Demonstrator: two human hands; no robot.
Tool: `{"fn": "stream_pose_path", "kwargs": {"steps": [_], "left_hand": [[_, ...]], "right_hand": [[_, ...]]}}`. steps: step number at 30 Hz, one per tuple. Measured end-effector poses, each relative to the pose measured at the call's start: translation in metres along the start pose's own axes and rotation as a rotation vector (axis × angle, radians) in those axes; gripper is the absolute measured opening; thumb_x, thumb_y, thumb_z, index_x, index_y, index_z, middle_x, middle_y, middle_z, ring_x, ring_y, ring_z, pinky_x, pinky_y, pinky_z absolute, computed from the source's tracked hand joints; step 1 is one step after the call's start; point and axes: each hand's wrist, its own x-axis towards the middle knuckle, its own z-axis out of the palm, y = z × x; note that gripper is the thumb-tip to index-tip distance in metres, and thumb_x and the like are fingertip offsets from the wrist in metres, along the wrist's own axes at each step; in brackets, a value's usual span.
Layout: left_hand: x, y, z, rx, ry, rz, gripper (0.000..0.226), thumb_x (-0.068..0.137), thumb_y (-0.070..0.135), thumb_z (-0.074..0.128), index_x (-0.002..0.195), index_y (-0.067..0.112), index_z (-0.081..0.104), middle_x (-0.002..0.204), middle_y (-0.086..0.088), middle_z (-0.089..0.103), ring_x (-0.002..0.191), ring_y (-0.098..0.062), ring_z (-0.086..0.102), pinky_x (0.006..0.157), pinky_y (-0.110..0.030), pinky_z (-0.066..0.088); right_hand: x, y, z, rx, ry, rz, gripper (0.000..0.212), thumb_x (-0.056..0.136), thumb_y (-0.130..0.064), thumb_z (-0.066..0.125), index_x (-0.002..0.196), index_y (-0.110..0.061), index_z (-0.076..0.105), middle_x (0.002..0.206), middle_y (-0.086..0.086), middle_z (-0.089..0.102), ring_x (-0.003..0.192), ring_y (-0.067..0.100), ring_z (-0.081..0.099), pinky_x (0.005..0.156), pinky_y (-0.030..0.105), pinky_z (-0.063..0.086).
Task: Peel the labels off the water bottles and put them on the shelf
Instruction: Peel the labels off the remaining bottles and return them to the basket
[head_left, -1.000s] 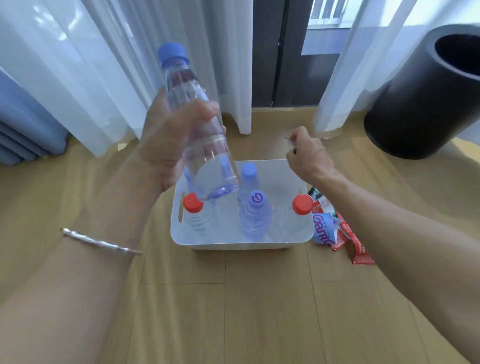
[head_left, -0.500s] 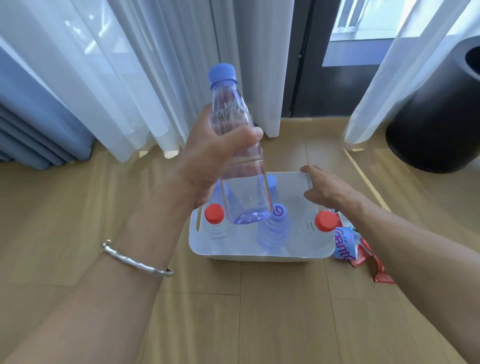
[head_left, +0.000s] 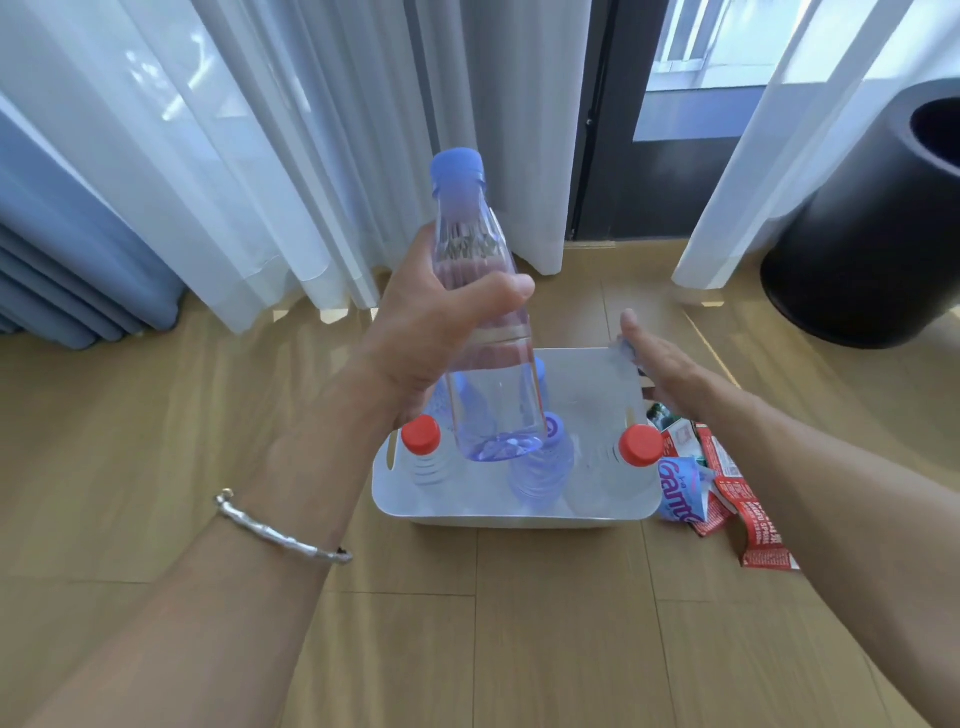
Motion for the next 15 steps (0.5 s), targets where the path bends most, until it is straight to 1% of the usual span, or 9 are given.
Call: {"fn": "stream_pose_path", "kwargs": {"steps": [2,3,4,5,7,10,12,13,15], "left_hand": [[0.000,-0.001,0.001,0.007,-0.004,0.001,0.038,0.069,0.012,0.069,0.102,0.018,0.052,0.086,-0.002,0.058,0.080,-0.025,0.063,0.058,-0.033,0.055],[0.000,-0.001,0.001,0.016,-0.002,0.003,0.038,0.069,0.012,0.069,0.102,0.018,0.051,0.086,-0.001,0.057,0.080,-0.024,0.063,0.058,-0.033,0.056],[0.001,-0.002,0.001,0.024,-0.001,0.004,0.039,0.069,0.012,0.070,0.103,0.019,0.051,0.086,-0.001,0.058,0.080,-0.023,0.063,0.059,-0.033,0.056],[0.001,-0.003,0.002,0.031,0.004,0.004,0.040,0.069,0.012,0.070,0.103,0.020,0.051,0.085,0.000,0.058,0.079,-0.023,0.063,0.059,-0.033,0.056],[0.003,-0.004,0.005,0.048,0.008,0.017,0.042,0.068,0.011,0.070,0.104,0.022,0.050,0.083,0.001,0.059,0.077,-0.019,0.064,0.060,-0.035,0.057],[0.006,-0.009,0.014,0.121,0.013,0.039,0.052,0.067,0.012,0.073,0.111,0.025,0.049,0.086,0.002,0.060,0.080,-0.015,0.064,0.065,-0.042,0.060],[0.010,-0.012,0.020,0.206,0.022,0.056,0.060,0.065,0.017,0.076,0.116,0.027,0.048,0.090,0.002,0.061,0.087,-0.015,0.065,0.071,-0.046,0.060],[0.011,-0.014,0.024,0.249,0.017,0.074,0.064,0.065,0.018,0.077,0.121,0.026,0.046,0.090,0.004,0.062,0.088,-0.015,0.066,0.074,-0.047,0.060],[0.013,-0.016,0.031,0.341,-0.014,0.126,0.079,0.069,0.016,0.079,0.136,0.024,0.038,0.092,0.009,0.062,0.089,-0.011,0.067,0.079,-0.043,0.059]], "right_hand": [[-0.006,0.001,-0.002,0.015,0.004,0.001,0.074,0.099,-0.057,0.010,0.121,-0.003,0.055,0.131,0.022,0.053,0.121,0.032,0.048,0.102,0.041,0.033],[-0.009,0.000,-0.004,-0.020,0.023,-0.021,0.071,0.100,-0.055,0.010,0.122,-0.006,0.055,0.136,0.019,0.051,0.128,0.032,0.044,0.107,0.042,0.029],[-0.011,-0.003,-0.005,-0.070,0.073,-0.067,0.067,0.102,-0.051,0.012,0.125,-0.004,0.054,0.138,0.018,0.050,0.130,0.031,0.043,0.107,0.040,0.029],[-0.012,-0.009,-0.006,-0.143,0.158,-0.124,0.063,0.103,-0.047,0.017,0.126,-0.001,0.053,0.137,0.018,0.050,0.126,0.030,0.045,0.101,0.037,0.033],[-0.009,-0.022,-0.011,-0.239,0.305,-0.219,0.058,0.103,-0.043,0.027,0.116,0.006,0.056,0.128,0.022,0.056,0.110,0.032,0.052,0.083,0.035,0.039],[-0.010,-0.044,-0.011,-0.316,0.403,-0.343,0.056,0.099,-0.042,0.032,0.108,0.006,0.059,0.108,0.021,0.062,0.100,0.035,0.056,0.081,0.039,0.042],[-0.016,-0.062,-0.008,-0.250,0.373,-0.428,0.054,0.099,-0.042,0.036,0.098,0.007,0.061,0.089,0.012,0.062,0.083,0.027,0.055,0.074,0.036,0.041],[-0.025,-0.073,-0.006,-0.176,0.310,-0.468,0.053,0.100,-0.042,0.038,0.095,0.004,0.063,0.084,0.007,0.062,0.078,0.021,0.057,0.072,0.034,0.042],[-0.045,-0.096,-0.003,-0.055,0.121,-0.533,0.051,0.100,-0.047,0.040,0.099,-0.004,0.066,0.086,0.004,0.065,0.075,0.015,0.062,0.070,0.029,0.046]]}}
